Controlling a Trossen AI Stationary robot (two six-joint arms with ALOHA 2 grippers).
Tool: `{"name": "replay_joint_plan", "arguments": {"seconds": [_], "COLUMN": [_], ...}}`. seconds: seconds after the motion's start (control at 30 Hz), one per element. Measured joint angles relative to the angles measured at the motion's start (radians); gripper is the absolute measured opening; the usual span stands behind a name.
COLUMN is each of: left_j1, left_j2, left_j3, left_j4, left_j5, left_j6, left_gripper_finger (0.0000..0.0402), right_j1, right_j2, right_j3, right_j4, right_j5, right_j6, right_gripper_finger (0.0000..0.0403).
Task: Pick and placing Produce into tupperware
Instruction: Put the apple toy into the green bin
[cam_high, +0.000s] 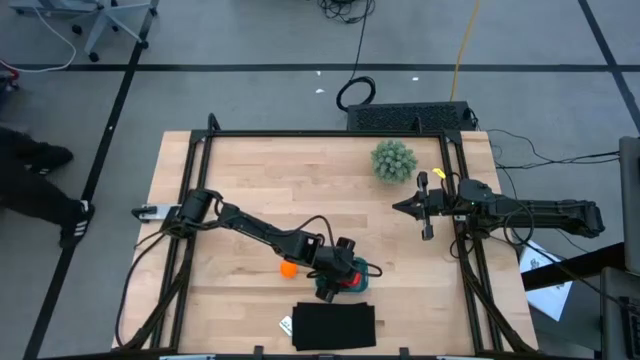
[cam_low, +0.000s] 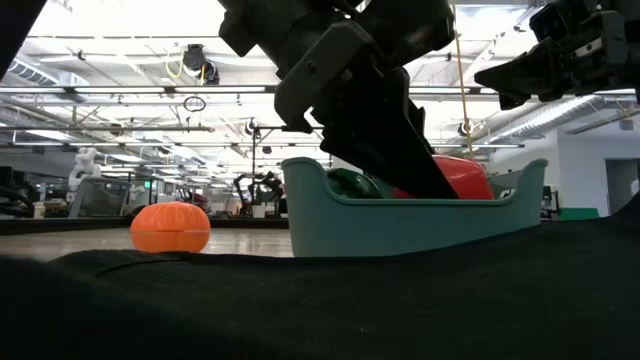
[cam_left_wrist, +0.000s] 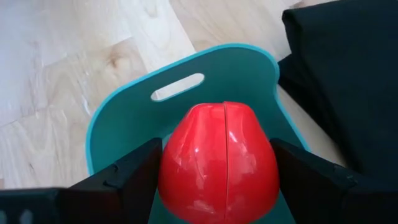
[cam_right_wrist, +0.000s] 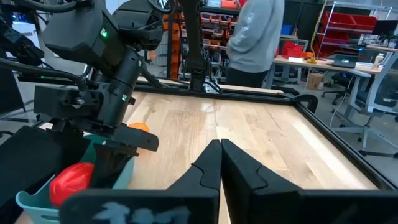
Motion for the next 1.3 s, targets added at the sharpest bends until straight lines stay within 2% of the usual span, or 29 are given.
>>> {"name": "replay_joint_plan", "arguments": {"seconds": [0.57, 0.93, 1.3], "left_j1": [0.005, 0.005, 0.005], "left_j2": [0.0, 0.0, 0.0], "left_j3": [0.0, 0.0, 0.0], "left_j4": [0.001, -0.009, -0.009], "left_j5": [-0.002, 0.042, 0.048], "left_j6": [-0.031, -0.057, -0.058], "left_gripper_finger": [0.0283, 0.0283, 0.0313], "right_j1": [0.0, 0.0, 0.0], "right_j2": [0.0, 0.0, 0.0], "right_j3": [0.0, 0.0, 0.0], "right_j4": [0.0, 0.0, 0.0], "right_j5": [0.0, 0.0, 0.0], "right_j6": [0.0, 0.004, 0.004], "right_gripper_finger": [0.0, 0.0, 0.0]}}
